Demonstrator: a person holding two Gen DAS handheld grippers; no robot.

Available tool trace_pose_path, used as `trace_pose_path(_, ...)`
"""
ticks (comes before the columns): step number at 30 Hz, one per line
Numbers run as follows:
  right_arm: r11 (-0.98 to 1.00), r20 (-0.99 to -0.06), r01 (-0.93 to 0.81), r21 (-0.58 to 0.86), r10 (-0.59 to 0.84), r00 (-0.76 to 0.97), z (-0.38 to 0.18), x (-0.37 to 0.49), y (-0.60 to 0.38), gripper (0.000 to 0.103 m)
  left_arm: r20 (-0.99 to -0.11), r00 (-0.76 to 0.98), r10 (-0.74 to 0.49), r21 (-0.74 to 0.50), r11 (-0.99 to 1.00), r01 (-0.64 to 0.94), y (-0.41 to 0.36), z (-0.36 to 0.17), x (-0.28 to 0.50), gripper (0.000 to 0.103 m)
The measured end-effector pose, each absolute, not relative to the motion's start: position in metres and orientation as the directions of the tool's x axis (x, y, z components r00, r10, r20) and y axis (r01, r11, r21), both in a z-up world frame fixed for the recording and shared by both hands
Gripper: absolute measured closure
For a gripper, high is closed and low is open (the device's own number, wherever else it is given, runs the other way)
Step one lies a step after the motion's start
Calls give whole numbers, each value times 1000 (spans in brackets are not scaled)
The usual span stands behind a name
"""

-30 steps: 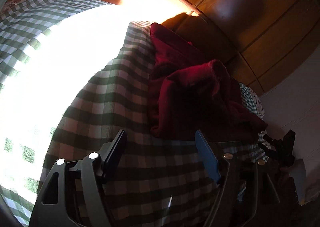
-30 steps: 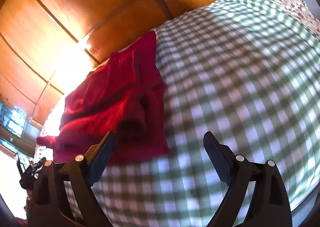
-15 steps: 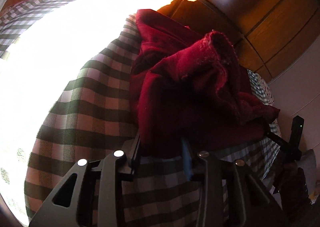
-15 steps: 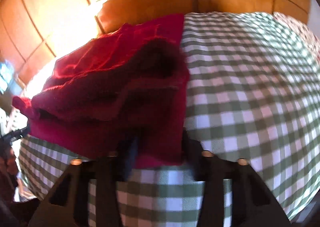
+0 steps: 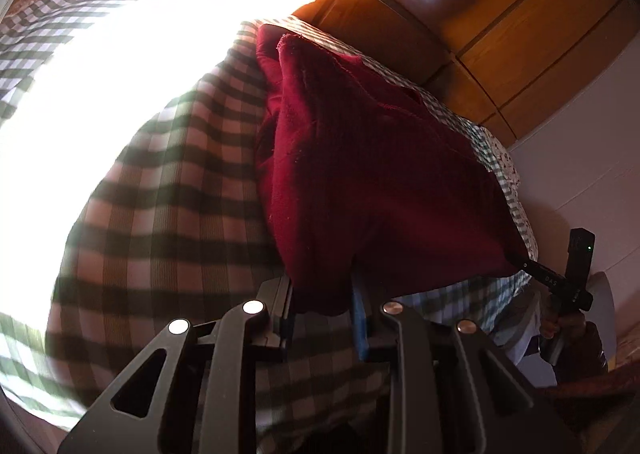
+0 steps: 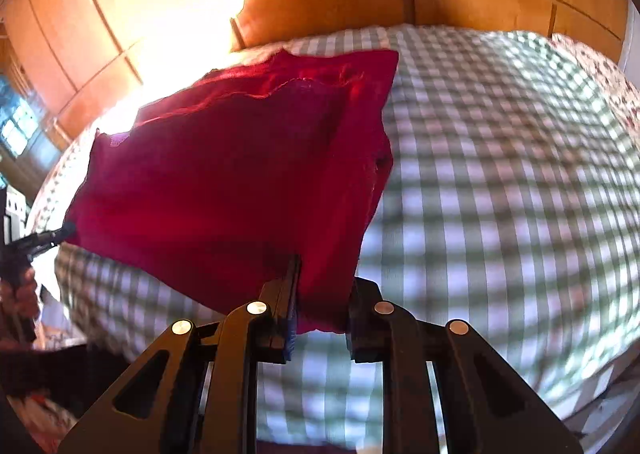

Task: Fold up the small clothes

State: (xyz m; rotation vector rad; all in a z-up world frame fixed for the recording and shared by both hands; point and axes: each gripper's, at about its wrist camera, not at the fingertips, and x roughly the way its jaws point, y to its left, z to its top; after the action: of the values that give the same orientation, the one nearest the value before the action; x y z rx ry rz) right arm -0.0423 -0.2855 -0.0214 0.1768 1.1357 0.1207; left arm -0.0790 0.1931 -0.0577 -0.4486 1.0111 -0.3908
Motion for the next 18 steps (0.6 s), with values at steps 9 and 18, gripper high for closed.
trace_pose_path(9, 967, -903, 21, 255, 230, 363, -19, -81, -292, 82, -722, 474, -504, -521, 847, 107, 209, -48, -89, 66)
trace_pose_path(18, 976, -857, 88, 199, 129, 499, -11, -19, -299, 39, -680, 580, -448, -491, 866, 94, 217, -20, -14, 58)
